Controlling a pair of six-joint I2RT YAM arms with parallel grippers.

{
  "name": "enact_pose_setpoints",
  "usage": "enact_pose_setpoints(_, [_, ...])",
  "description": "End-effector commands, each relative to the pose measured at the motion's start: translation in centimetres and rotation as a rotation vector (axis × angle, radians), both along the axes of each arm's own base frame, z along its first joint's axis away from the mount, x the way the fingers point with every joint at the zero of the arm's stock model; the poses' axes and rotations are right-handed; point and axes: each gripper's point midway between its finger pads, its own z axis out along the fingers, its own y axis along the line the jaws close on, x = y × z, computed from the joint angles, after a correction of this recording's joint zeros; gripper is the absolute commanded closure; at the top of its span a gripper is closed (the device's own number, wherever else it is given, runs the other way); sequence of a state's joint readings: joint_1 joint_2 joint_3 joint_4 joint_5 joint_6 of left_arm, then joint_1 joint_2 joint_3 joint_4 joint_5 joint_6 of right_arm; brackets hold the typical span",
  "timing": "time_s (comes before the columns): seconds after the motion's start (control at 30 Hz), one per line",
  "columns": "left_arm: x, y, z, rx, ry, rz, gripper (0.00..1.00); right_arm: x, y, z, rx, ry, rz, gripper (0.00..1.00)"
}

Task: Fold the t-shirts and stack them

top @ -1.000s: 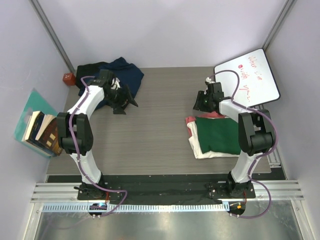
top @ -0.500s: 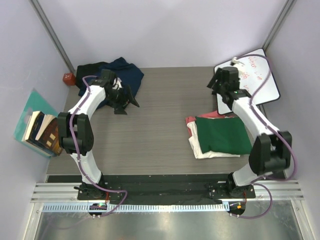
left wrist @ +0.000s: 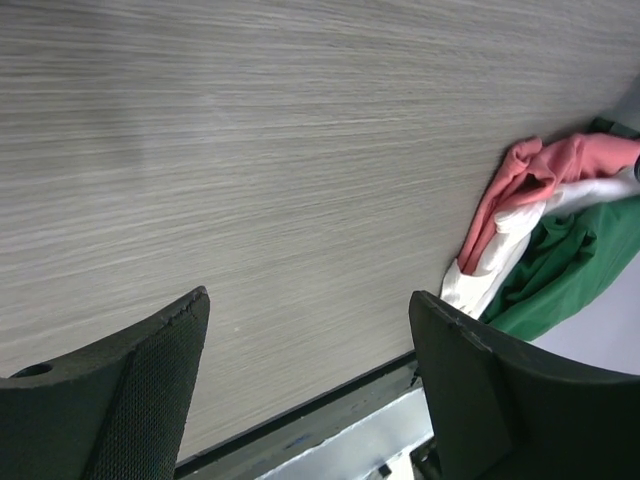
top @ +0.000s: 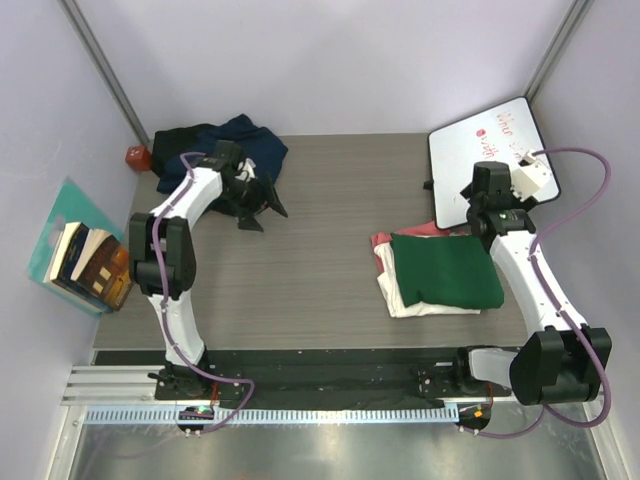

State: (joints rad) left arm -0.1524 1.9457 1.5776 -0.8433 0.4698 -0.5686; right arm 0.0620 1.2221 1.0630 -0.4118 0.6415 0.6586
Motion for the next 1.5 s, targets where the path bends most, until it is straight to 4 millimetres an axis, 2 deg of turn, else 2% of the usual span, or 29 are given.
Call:
enact_pose_setpoints(0.0, [-0.2,-6.4,1.4,-0.097,-0.035,-0.161,0.19,-0.5,-2.0,0.2,0.012,-0.018,-0.083,0.22])
enact_pose_setpoints(0.03, [-0.7,-8.0,1.5,-0.131,-0.026,-0.2,0.19,-0.7,-3.1,0.6,0.009,-0.023,-0.109,0.22])
enact_pose_setpoints(0.07, [-0.7,-9.3,2.0,-0.146,-0.038,-0.229,0.19,-0.6,-3.3,0.9,0.008,-0.03,-0.111,0.22])
enact_pose_setpoints(0.1, [-1.9,-11.7,1.5,-0.155,-0.023,-0.289,0.2,-0.7,-3.7,1.9,0.0,-0.048,-0.114,0.22])
enact_pose_setpoints(0.13, [-2.5,-12.8,1.3,-0.16,-0.016,-0.314,0.21,-0.8,-3.9,2.4,-0.005,-0.057,-0.116,0.22])
enact_pose_setpoints(0.17, [-3.6,-14.8,1.0,-0.167,-0.008,-0.358,0.26,-0.8,-4.0,3.1,-0.018,-0.063,-0.111,0.22])
enact_pose_setpoints(0.27, [-6.2,-18.0,0.1,-0.203,0.039,-0.444,0.35,-0.6,-4.6,5.0,-0.031,-0.091,-0.105,0.22])
enact_pose_setpoints(0.4, [-8.0,-20.1,-2.1,-0.213,0.109,-0.485,0.35,-0.3,-5.0,7.5,-0.06,-0.115,-0.1,0.21])
enact_pose_setpoints(0.47, [-9.3,-21.7,-2.3,-0.243,0.134,-0.518,0.35,-0.5,-5.3,7.9,-0.066,-0.113,-0.109,0.2])
enact_pose_setpoints(0.5, [-9.9,-22.3,-3.3,-0.241,0.158,-0.534,0.36,-0.5,-5.2,7.9,-0.063,-0.106,-0.1,0.2])
enact_pose_setpoints(0.6, [-11.3,-24.2,-4.2,-0.23,0.164,-0.586,0.36,-0.7,-4.9,7.1,-0.045,-0.089,-0.08,0.2])
enact_pose_setpoints(0.7, [-10.8,-25.3,-5.5,-0.206,0.154,-0.594,0.36,-0.9,-4.3,6.5,-0.022,-0.082,-0.054,0.2])
enact_pose_setpoints(0.83, [-9.2,-26.2,-7.1,-0.19,0.135,-0.584,0.36,-1.5,-4.0,6.2,-0.025,-0.065,-0.025,0.2])
enact_pose_setpoints(0.87, [-9.2,-26.2,-8.3,-0.184,0.15,-0.579,0.36,-1.6,-4.0,6.2,-0.037,-0.055,-0.018,0.2])
enact_pose_setpoints(0.93, [-9.0,-26.6,-8.9,-0.191,0.164,-0.568,0.36,-1.9,-4.2,6.0,-0.049,-0.036,-0.014,0.19])
enact_pose_setpoints(0.97, [-9.2,-26.6,-9.9,-0.19,0.186,-0.564,0.36,-2.1,-4.4,5.9,-0.056,-0.024,-0.021,0.19])
enact_pose_setpoints(1.13, [-9.4,-28.2,-11.1,-0.207,0.185,-0.581,0.36,-3.0,-4.7,4.6,-0.042,0.014,-0.031,0.16])
enact_pose_setpoints(1.23, [-10.4,-29.9,-11.9,-0.23,0.187,-0.607,0.36,-3.6,-4.5,3.4,-0.023,0.04,-0.027,0.16])
enact_pose_setpoints(1.3, [-11.8,-31.2,-12.3,-0.25,0.205,-0.63,0.36,-3.9,-4.4,2.6,-0.016,0.06,-0.022,0.16])
enact_pose_setpoints(1.47, [-14.7,-34.0,-13.4,-0.287,0.219,-0.697,0.36,-4.1,-4.4,1.9,-0.01,0.091,-0.009,0.16])
